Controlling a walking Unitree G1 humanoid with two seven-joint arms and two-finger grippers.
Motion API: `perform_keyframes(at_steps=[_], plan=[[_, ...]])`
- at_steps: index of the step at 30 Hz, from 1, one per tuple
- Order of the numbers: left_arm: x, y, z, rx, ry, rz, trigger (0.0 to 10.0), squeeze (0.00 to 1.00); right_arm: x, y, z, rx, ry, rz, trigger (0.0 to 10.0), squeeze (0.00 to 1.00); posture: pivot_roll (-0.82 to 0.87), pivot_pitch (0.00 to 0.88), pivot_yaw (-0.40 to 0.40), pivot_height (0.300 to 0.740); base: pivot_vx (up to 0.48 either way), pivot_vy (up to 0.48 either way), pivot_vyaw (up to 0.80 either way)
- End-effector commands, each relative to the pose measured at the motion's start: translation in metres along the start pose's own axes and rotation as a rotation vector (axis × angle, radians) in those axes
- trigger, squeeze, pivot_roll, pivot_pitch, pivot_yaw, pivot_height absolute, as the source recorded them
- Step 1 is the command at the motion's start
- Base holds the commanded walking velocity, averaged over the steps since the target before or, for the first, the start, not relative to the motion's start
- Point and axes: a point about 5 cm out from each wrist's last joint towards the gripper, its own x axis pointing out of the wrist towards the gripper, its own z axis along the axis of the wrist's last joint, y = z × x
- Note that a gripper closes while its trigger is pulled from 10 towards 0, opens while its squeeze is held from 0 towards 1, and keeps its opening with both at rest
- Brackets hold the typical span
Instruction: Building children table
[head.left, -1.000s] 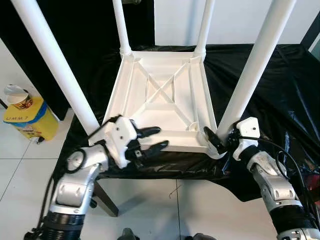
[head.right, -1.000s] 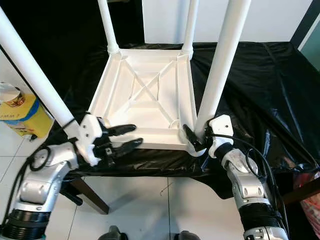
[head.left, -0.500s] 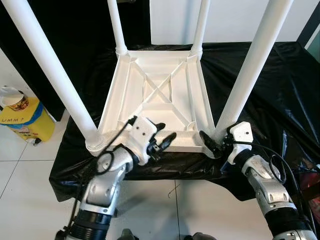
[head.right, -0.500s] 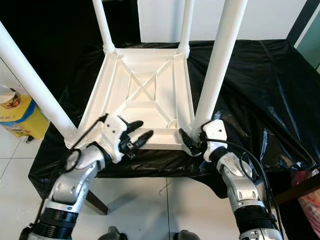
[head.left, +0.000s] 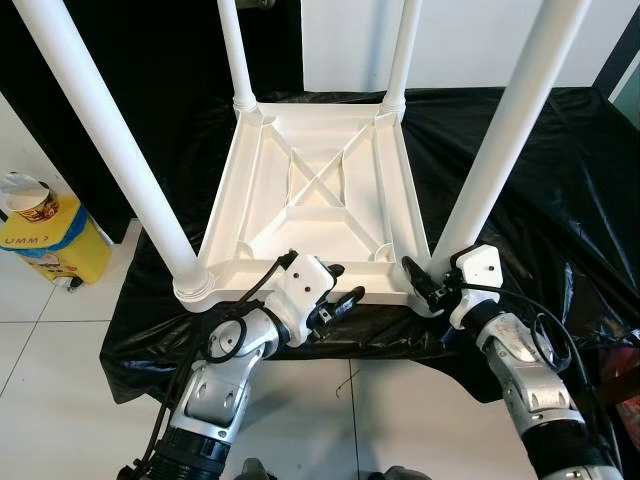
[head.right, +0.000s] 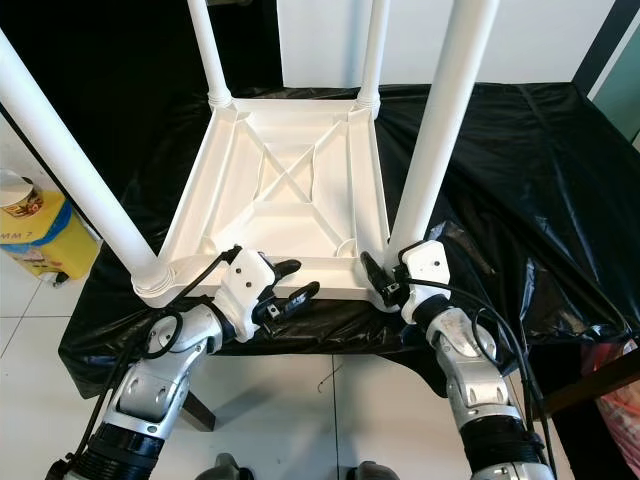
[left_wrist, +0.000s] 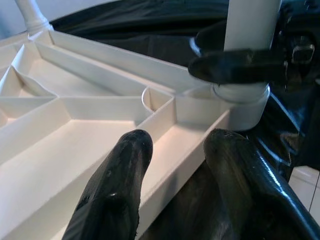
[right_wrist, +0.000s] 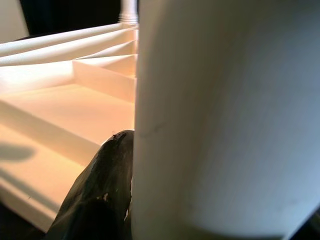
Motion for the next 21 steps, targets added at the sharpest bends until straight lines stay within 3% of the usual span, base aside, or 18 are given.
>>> perform_keyframes(at_steps=[1, 13, 15, 21], plan=[[0.0, 0.006, -0.005, -0.01, 0.019, 0.13, 10.0, 0.0, -0.005, 0.003, -0.012, -0.025, 0.081, -0.08, 10.0, 0.0, -0.03, 0.022, -0.018, 0.74, 0.0, 0.0, 0.0], [0.005, 0.007, -0.008, -0.02, 0.022, 0.176, 10.0, 0.0, -0.002, 0.015, -0.02, 0.017, 0.132, -0.354, 10.0, 0.0, -0.03, 0.002, -0.019, 0.74, 0.0, 0.0, 0.0], [0.006, 0.008, -0.009, -0.016, 0.032, 0.187, 10.0, 0.0, -0.003, 0.017, -0.022, -0.028, 0.148, -0.465, 10.0, 0.0, -0.02, 0.0, -0.019, 0.74, 0.0, 0.0, 0.0], [0.007, 0.011, -0.01, -0.035, 0.032, 0.225, 10.0, 0.0, -0.005, 0.024, -0.018, -0.03, 0.125, -0.531, 10.0, 0.0, -0.02, 0.0, -0.016, 0.74, 0.0, 0.0, 0.0]])
